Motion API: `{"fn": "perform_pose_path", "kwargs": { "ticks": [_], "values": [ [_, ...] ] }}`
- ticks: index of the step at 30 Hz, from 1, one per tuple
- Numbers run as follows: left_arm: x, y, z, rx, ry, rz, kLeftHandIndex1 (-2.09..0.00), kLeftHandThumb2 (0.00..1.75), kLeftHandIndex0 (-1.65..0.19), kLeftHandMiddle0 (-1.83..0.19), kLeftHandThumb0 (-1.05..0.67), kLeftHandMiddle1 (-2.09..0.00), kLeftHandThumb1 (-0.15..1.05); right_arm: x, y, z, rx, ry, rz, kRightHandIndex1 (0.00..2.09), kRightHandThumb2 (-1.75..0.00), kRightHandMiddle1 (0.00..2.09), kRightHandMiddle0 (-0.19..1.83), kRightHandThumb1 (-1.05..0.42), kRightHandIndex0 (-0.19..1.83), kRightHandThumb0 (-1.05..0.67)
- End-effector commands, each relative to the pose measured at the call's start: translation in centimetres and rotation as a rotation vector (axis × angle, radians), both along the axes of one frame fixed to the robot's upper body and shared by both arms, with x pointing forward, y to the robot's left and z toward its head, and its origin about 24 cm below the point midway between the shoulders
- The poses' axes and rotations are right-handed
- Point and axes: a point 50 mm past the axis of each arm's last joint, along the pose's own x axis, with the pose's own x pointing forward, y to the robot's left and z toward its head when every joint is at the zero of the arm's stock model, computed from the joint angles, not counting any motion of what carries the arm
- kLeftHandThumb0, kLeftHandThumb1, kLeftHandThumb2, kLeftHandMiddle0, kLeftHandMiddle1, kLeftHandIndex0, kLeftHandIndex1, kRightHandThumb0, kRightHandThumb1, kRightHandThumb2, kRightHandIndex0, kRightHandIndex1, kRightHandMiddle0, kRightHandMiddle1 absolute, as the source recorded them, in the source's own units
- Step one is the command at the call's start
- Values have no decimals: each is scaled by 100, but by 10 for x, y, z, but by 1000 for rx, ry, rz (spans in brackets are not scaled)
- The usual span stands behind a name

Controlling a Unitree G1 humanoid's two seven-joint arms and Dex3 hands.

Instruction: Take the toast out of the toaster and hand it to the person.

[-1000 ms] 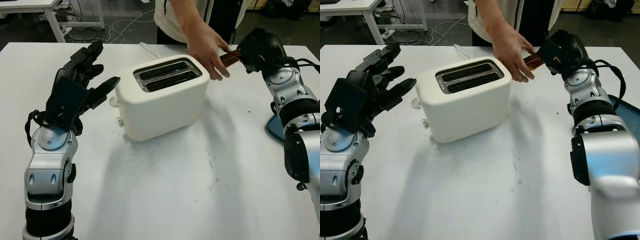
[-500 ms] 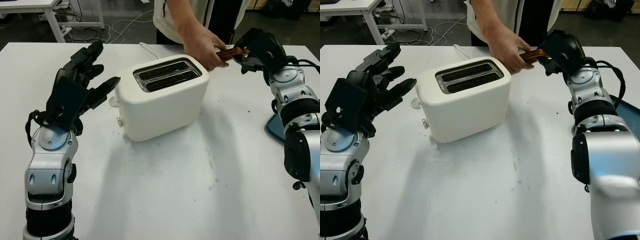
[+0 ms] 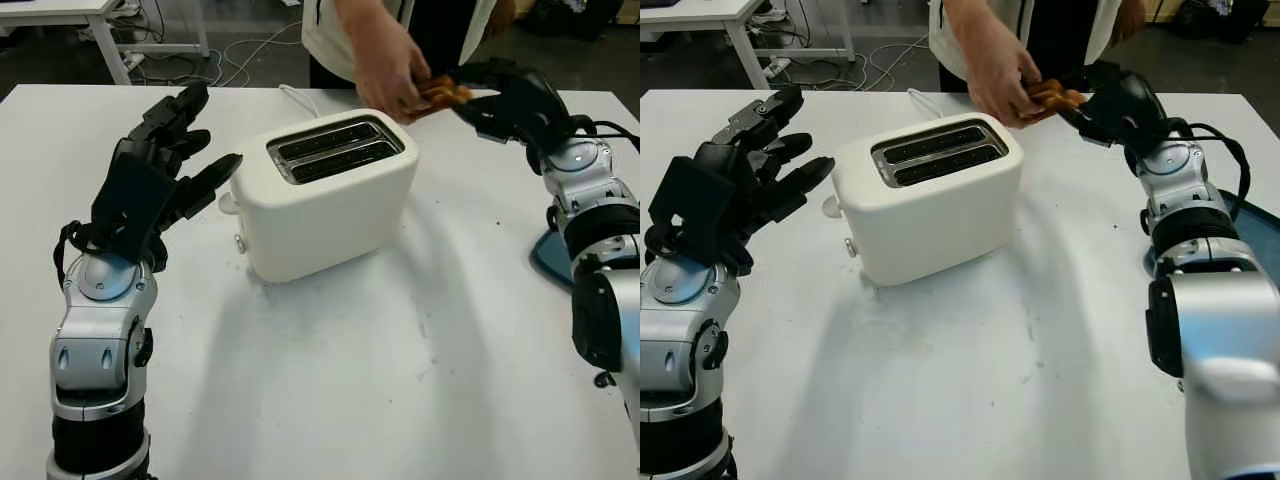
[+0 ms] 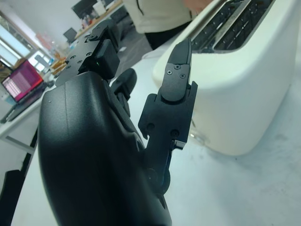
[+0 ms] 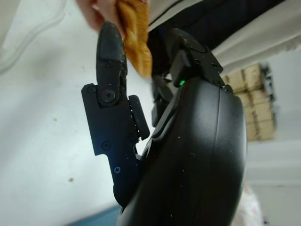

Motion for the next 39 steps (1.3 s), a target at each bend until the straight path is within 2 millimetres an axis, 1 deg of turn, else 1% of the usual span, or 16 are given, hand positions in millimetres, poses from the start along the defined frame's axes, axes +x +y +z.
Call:
{"fn": "perform_pose_path", "kwargs": {
  "ticks": [1, 4, 6, 9, 11, 14, 16, 17, 19, 23, 26, 27, 30, 33, 35, 39],
  "values": [
    [-5, 5, -1, -28, 6, 36, -2, 17, -35, 0, -41, -80, 92, -5, -7, -7, 4, -15, -24, 0, -28, 0, 0, -92, 0, -68],
    [-13, 9, -3, -63, 3, 49, -1, 18, -33, 0, -38, -75, 92, -16, -6, -22, 63, -55, -33, 1, -33, 0, 1, -92, 2, -62],
    [-19, 11, -5, -83, 17, 56, -1, 19, -32, 0, -40, -72, 92, -29, 2, -34, 120, -90, -14, 3, -35, 1, 2, -92, 7, -63],
    [-30, 13, -10, -125, 46, 58, -1, 17, -31, -1, -43, -66, 92, -65, 24, -49, 219, -137, 42, 3, -40, 2, 5, -92, 9, -57],
    [-36, 13, -15, -107, 62, 68, -1, 19, -32, -6, -46, -61, 92, -89, 38, -59, 275, -158, 76, 2, -46, 1, 5, -92, 6, -54],
    [-43, 12, -24, -97, 76, 85, -2, 22, -33, -12, -50, -55, 92, -120, 56, -73, 334, -151, 93, 1, -52, 0, 2, -92, 4, -64],
    [-47, 11, -29, -97, 83, 90, -1, 25, -34, -14, -49, -51, 92, -135, 65, -79, 369, -130, 96, 3, -53, 0, 1, -92, 8, -68],
    [-49, 10, -33, -101, 86, 92, -1, 27, -33, -16, -49, -49, 92, -143, 71, -83, 418, -118, 106, 3, -55, 0, 0, -92, 9, -68],
    [-53, 6, -41, -118, 90, 88, -1, 27, -33, -18, -49, -48, 92, -157, 82, -90, 519, -97, 118, 1, -56, 0, 0, -92, 3, -68],
    [-61, -1, -62, -155, 139, 79, 0, 30, -31, -16, -45, -43, 92, -182, 101, -100, 626, -52, 148, 0, -60, 0, 0, -92, 0, -66],
    [-64, -6, -79, -157, 174, 96, 0, 30, -31, -16, -46, -41, 92, -192, 112, -107, 706, -18, 171, 0, -61, 0, 0, -92, 0, -60],
    [-64, -7, -84, -160, 171, 100, 0, 30, -31, -17, -50, -41, 92, -194, 114, -108, 713, -5, 170, 0, -62, 0, 0, -92, 0, -61],
    [-62, -11, -99, -212, 167, 112, -1, 30, -32, -19, -50, -41, 92, -198, 119, -117, 723, 44, 151, 0, -64, 0, 0, -92, 0, -63],
    [-60, -15, -110, -271, 169, 107, -1, 31, -33, -19, -47, -39, 92, -199, 121, -124, 717, 90, 131, 0, -67, 0, 0, -92, 0, -63],
    [-58, -16, -116, -281, 156, 90, 0, 37, -31, -17, -42, -38, 92, -199, 123, -129, 709, 107, 116, 0, -68, 0, 0, -92, 0, -62],
    [-53, -16, -123, -285, 129, 79, 0, 40, -30, -16, -45, -39, 92, -196, 122, -133, 714, 124, 91, 0, -69, 0, 0, -92, 0, -63]
  ]
}}
